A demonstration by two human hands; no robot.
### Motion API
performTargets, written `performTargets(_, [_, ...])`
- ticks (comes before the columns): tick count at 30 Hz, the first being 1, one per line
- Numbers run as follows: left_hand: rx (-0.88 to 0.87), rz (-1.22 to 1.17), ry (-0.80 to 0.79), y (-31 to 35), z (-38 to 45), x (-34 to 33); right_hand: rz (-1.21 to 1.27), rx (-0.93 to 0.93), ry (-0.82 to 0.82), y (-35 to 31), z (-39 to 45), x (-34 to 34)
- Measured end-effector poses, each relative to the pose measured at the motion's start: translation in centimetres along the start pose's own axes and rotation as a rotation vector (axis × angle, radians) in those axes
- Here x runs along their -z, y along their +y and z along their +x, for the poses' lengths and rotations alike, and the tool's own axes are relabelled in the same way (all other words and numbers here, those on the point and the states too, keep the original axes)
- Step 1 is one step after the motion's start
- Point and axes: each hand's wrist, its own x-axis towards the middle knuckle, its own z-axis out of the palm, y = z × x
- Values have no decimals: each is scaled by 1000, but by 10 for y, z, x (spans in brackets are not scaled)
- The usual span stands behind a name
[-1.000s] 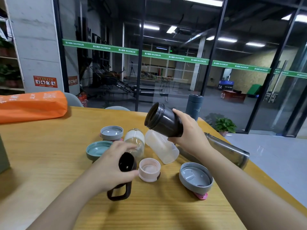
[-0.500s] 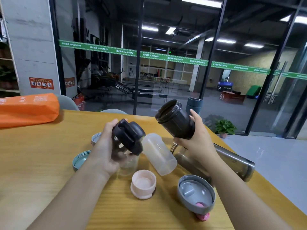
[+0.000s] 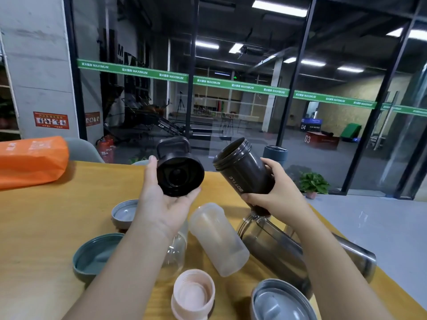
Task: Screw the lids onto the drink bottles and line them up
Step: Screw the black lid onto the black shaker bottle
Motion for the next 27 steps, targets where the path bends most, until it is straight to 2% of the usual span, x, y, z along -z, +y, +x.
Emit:
performTargets(8, [-41,-85,1,-5,24,-7,-6,11,-118,13,11,12])
performTargets(16, [-63,263,-30,-17,36,-6,-122,98,-159,8,16,3])
performTargets(23, [-121,304,-113,-26,35,-6,-226,176,-157,3,11,-1])
performTargets(27, [-208,394,32,-32,36,0,-281,229,-159,1,5,-10])
